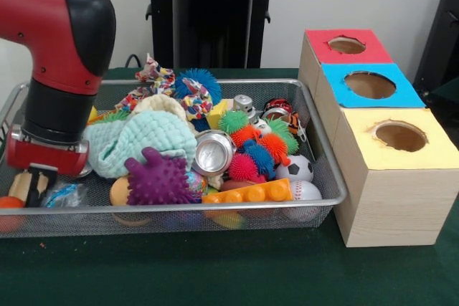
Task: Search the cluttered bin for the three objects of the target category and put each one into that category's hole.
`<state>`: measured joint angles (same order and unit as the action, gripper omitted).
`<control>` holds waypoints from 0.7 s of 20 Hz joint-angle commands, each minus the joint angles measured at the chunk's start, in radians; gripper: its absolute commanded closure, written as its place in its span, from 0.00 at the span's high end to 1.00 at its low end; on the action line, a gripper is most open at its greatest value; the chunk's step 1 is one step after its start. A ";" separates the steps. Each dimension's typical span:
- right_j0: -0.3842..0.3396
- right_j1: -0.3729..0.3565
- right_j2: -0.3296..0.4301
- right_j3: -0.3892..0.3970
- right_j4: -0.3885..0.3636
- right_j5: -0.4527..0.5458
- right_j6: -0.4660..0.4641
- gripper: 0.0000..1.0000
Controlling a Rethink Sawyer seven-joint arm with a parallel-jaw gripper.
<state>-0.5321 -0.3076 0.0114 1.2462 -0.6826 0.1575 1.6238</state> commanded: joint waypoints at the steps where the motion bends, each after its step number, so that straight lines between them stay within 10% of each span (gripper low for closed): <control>1: 0.039 0.053 -0.064 0.009 -0.015 -0.177 0.203 0.00; 7: 0.073 0.124 -0.154 -0.005 0.080 -0.299 0.213 0.00; 10: -0.089 0.049 0.091 0.094 0.115 -0.035 0.097 0.00; 11: -0.128 0.038 0.146 0.119 0.154 0.050 0.054 1.00; 14: -0.160 0.033 0.186 0.128 0.218 0.161 0.036 1.00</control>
<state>-0.6441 -0.2764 0.0484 1.2865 -0.5296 0.1199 1.6244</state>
